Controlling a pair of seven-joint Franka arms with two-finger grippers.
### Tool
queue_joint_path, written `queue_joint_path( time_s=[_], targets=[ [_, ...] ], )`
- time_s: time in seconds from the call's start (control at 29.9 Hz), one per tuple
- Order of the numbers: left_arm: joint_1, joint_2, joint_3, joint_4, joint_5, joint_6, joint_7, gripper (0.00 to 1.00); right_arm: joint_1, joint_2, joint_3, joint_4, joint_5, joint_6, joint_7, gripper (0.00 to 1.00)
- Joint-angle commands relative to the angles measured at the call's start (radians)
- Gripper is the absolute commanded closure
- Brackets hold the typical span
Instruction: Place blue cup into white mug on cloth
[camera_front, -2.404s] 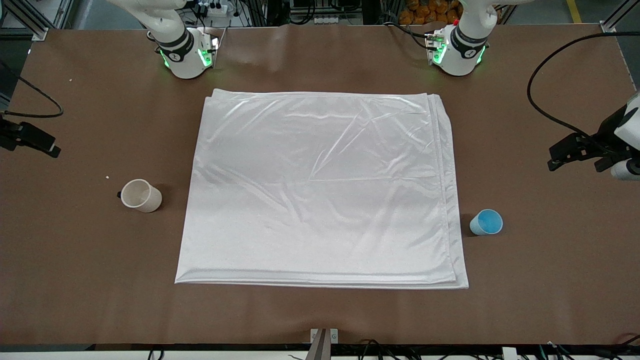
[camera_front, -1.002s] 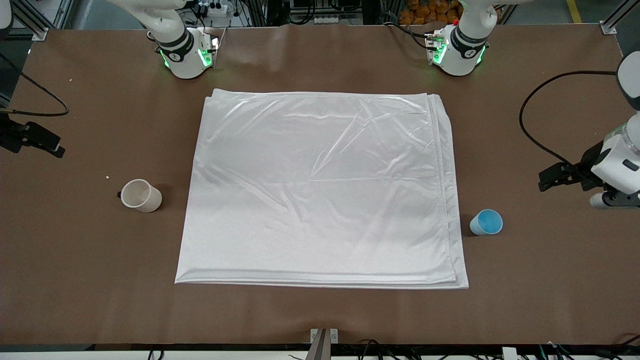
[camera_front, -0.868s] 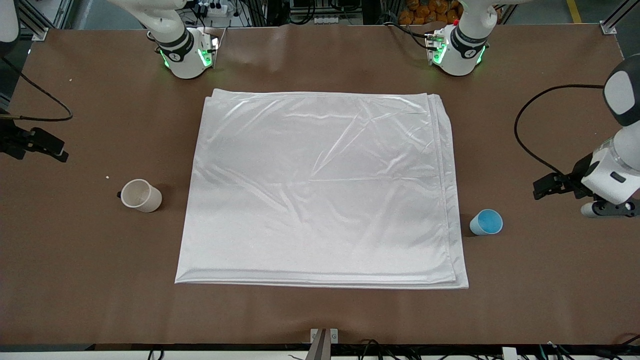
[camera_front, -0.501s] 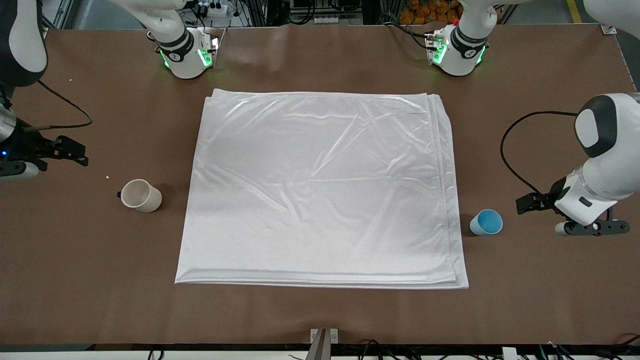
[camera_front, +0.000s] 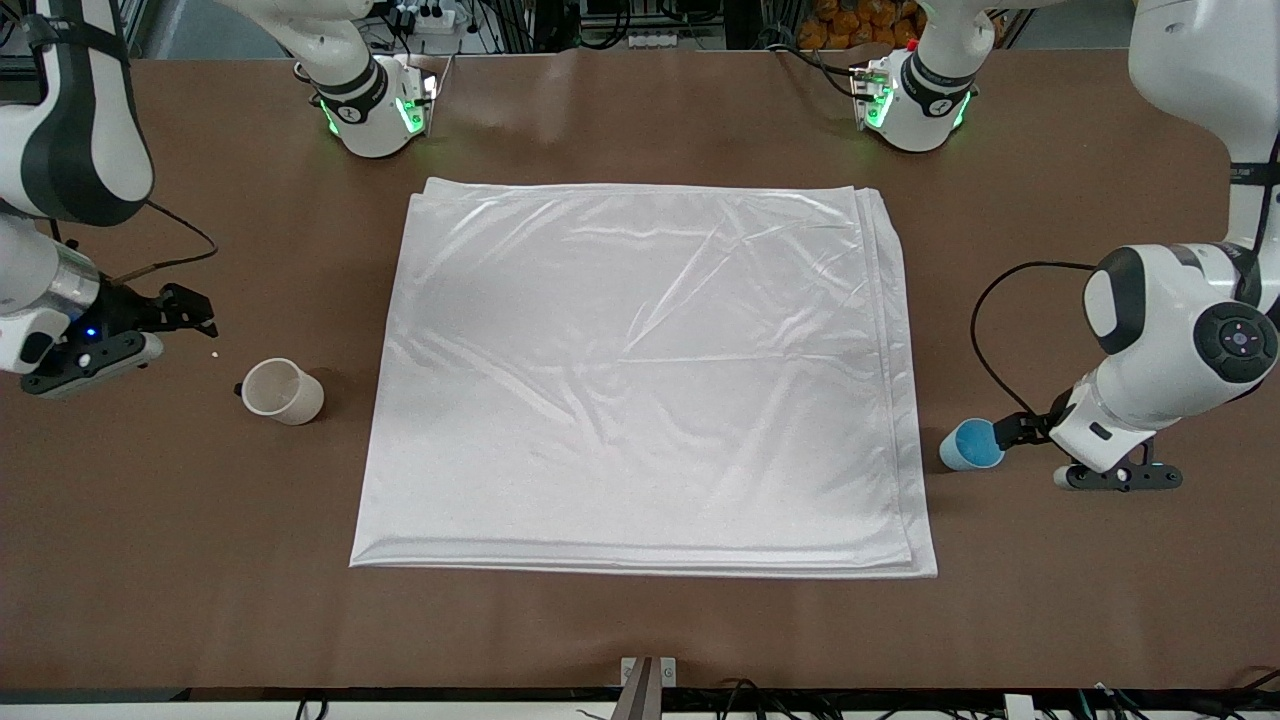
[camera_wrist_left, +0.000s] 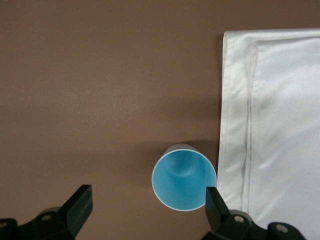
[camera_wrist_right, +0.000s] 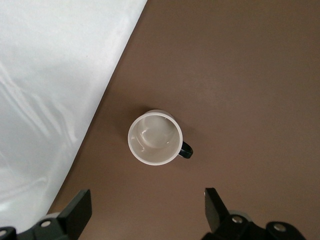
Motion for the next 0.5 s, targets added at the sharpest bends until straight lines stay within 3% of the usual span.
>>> queue_joint_path(
  time_s=[0.0, 0.47],
  targets=[
    [0.005, 0.028, -0.004, -0.021, 0.018, 0.032, -0.004, 0.00, -0.010, -0.011, 0.006, -0.112, 0.003, 0.127, -0.146, 0.00],
    [0.009, 0.077, -0.004, -0.020, 0.013, 0.035, -0.001, 0.00, -0.059, 0.133, 0.006, -0.126, -0.001, 0.309, -0.508, 0.00]
  ],
)
